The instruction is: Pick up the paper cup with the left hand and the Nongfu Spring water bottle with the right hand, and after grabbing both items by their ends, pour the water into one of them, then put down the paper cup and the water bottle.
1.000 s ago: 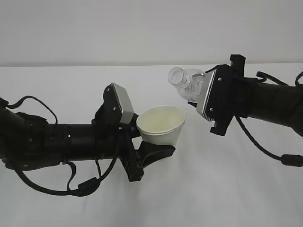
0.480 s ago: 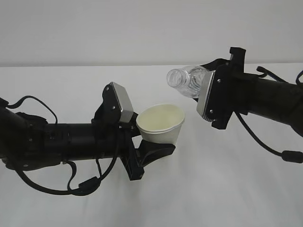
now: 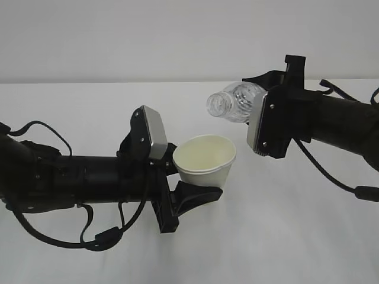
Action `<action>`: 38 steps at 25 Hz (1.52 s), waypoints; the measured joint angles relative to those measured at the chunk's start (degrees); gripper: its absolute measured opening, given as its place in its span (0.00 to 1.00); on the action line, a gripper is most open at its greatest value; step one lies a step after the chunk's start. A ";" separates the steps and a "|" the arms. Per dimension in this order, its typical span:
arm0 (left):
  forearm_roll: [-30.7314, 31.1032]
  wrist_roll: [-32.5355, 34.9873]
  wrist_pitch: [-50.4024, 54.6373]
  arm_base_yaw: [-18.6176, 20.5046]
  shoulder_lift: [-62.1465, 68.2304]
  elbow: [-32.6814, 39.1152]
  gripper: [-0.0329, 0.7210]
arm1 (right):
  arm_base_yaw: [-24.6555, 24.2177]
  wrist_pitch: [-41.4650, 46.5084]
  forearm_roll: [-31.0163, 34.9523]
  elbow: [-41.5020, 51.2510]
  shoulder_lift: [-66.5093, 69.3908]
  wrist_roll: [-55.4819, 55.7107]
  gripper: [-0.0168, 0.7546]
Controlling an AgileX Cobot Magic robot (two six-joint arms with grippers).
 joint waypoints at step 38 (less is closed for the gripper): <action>-0.39 0.00 -1.33 0.00 0.00 0.00 0.60 | 0.00 -6.69 2.34 0.00 0.00 -14.59 0.63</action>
